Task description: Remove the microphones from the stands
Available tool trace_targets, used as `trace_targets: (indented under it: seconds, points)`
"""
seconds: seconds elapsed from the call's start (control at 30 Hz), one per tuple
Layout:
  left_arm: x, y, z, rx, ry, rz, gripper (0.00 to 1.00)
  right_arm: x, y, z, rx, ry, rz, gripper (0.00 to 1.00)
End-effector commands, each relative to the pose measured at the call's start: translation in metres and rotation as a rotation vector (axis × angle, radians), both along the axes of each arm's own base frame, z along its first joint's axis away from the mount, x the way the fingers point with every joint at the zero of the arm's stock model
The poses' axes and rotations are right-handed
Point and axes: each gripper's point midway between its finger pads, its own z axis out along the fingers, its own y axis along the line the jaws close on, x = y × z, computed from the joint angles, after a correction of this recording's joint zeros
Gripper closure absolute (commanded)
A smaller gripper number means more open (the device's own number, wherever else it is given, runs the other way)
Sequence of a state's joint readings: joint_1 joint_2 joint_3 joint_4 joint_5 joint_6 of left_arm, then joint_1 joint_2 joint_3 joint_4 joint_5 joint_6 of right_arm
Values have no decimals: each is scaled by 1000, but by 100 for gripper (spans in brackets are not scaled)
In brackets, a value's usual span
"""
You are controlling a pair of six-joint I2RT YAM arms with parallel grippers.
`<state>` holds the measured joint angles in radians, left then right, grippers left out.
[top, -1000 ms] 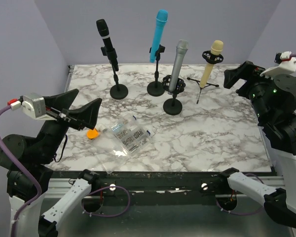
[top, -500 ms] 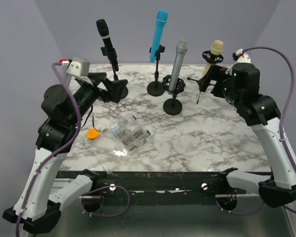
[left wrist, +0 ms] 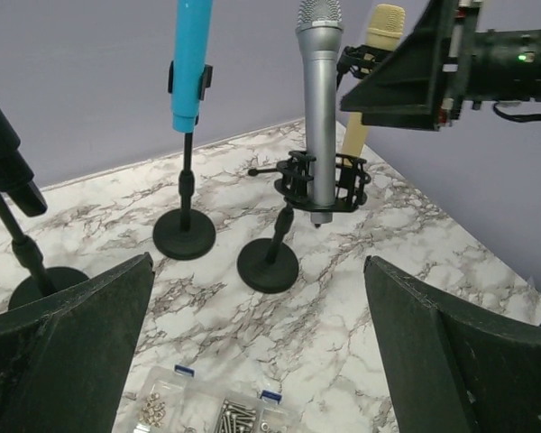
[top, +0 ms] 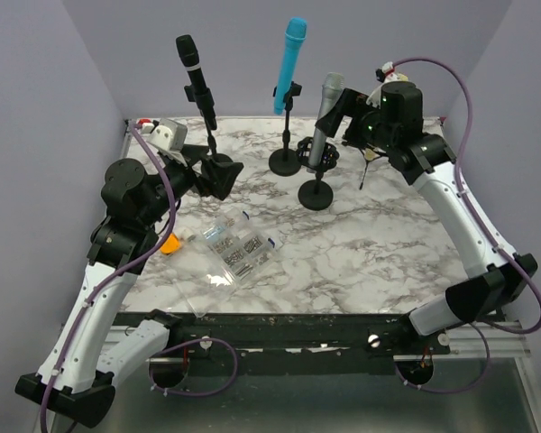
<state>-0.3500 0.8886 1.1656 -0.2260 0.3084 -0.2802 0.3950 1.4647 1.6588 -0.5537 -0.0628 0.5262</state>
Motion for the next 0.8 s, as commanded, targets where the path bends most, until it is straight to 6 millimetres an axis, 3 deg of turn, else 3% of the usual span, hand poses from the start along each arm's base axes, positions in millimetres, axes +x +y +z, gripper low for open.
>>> trace_targets:
  seconds: [0.0,0.23,0.77]
  points:
    - [-7,-4,15,-2,-87,-47,1,23,15,26,65,-70,11,12]
    - [-5,-8,10,4,-67,-67,1,45,23,22,-18,-100,-38,23]
    - [0,-11,4,5,-43,-73,1,59,24,-21,-169,-74,-108,48]
